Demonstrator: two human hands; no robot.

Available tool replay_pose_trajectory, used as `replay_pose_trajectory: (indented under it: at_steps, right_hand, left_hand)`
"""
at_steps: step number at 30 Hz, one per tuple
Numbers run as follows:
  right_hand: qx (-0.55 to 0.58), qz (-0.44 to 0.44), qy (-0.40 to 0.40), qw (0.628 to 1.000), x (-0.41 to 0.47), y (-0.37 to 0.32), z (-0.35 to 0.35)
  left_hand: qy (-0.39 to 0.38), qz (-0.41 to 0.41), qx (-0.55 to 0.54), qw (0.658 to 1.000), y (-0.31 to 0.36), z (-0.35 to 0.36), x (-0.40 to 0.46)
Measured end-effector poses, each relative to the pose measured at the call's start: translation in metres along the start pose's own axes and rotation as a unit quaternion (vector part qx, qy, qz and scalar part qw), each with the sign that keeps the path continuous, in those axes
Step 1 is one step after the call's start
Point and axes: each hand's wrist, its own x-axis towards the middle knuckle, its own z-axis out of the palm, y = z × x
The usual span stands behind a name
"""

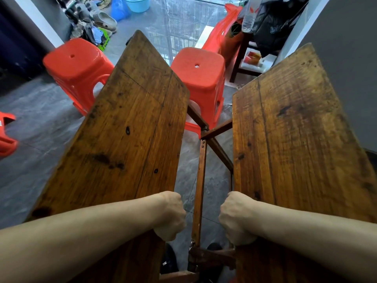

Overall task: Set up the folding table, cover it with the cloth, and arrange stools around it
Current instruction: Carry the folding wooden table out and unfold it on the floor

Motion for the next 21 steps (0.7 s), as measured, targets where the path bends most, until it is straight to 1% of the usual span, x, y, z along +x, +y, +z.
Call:
replay_pose_trajectory:
  at_steps: [5, 10, 13, 16, 20, 21]
  right_hand:
    - [-0.025, -0.012, 0.002, 1.000, 0.014, -0.003, -0.006]
    - [-0.037, -0.006, 0.008, 0.999, 0.027, -0.006, -0.011]
    - [-0.039, -0.011, 0.012, 0.999, 0.033, -0.010, -0.015]
    - [-0.025, -0.012, 0.017, 0.999, 0.036, -0.011, -0.018]
    - [0.003, -0.009, 0.027, 1.000, 0.023, 0.001, -0.020]
    - [0.011, -0.006, 0.036, 0.999, 0.018, 0.005, -0.023]
  left_hand:
    - [-0.021, -0.001, 0.008, 1.000, -0.003, 0.005, 0.003]
    - [-0.033, 0.003, 0.012, 0.999, -0.006, 0.013, 0.006]
    - [-0.034, 0.009, 0.025, 0.999, -0.008, 0.017, 0.008]
    - [-0.059, 0.009, 0.013, 0.998, -0.011, 0.023, 0.006]
    - [-0.051, -0.011, -0.004, 0.999, -0.024, 0.018, -0.011]
    - [-0.036, -0.015, -0.019, 0.999, -0.029, 0.018, -0.016]
